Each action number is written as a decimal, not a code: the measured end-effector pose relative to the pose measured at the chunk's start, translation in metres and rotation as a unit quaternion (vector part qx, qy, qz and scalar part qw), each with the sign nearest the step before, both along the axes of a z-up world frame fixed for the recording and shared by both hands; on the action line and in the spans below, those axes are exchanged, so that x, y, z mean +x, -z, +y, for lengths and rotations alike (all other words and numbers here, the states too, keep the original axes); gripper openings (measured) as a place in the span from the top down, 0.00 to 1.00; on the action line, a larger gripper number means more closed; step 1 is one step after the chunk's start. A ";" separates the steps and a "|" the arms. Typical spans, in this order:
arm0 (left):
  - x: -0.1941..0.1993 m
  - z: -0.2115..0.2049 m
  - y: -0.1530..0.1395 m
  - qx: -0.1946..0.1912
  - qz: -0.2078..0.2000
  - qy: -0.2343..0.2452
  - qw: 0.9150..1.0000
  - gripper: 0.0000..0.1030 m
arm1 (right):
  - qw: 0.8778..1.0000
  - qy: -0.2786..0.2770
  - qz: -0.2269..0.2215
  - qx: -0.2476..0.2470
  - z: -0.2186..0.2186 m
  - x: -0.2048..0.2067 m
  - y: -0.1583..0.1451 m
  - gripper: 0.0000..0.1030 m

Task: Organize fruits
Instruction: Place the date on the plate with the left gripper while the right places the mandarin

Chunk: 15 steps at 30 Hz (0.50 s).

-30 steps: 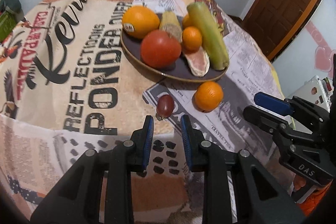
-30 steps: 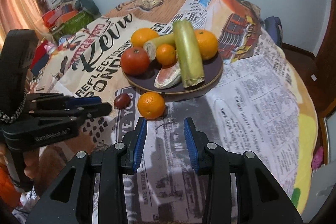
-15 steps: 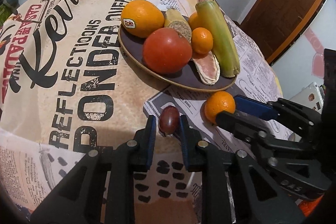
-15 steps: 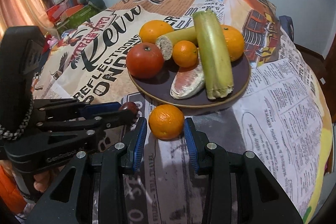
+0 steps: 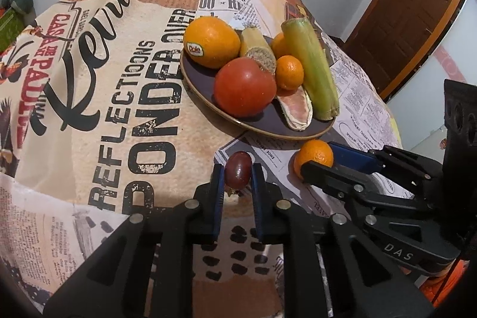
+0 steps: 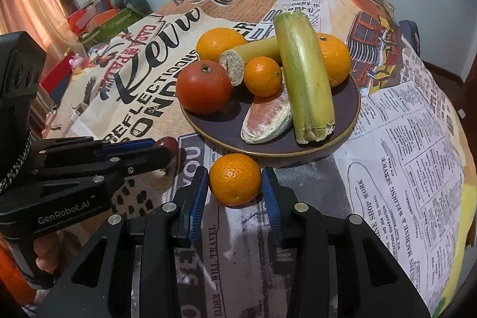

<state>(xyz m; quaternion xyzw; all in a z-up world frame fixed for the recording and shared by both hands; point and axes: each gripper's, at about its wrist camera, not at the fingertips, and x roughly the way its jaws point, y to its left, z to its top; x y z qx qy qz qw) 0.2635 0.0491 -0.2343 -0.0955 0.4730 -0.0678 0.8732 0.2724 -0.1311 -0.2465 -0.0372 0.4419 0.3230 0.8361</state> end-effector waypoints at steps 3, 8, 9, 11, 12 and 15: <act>-0.004 -0.003 -0.008 0.003 -0.008 0.001 1.000 0.83 | 1.000 0.004 -0.002 0.006 -0.004 -0.002 -0.004 0.67; -0.004 -0.011 -0.024 0.009 -0.024 0.005 1.000 0.83 | 1.000 0.018 -0.017 0.012 -0.018 -0.004 -0.017 0.67; -0.004 -0.012 -0.026 0.009 -0.026 0.006 1.000 0.83 | 0.999 0.023 -0.021 0.013 -0.021 -0.003 -0.020 0.67; -0.003 -0.015 -0.032 0.008 -0.032 0.008 0.999 0.83 | 0.999 0.032 -0.030 0.015 -0.028 -0.001 -0.026 0.67; -0.002 -0.016 -0.034 0.008 -0.034 0.008 0.999 0.83 | 0.999 0.036 -0.033 0.016 -0.031 0.000 -0.028 0.67; 0.003 -0.022 -0.040 0.007 -0.042 0.011 0.999 0.83 | 0.998 0.050 -0.044 0.022 -0.043 0.007 -0.037 0.67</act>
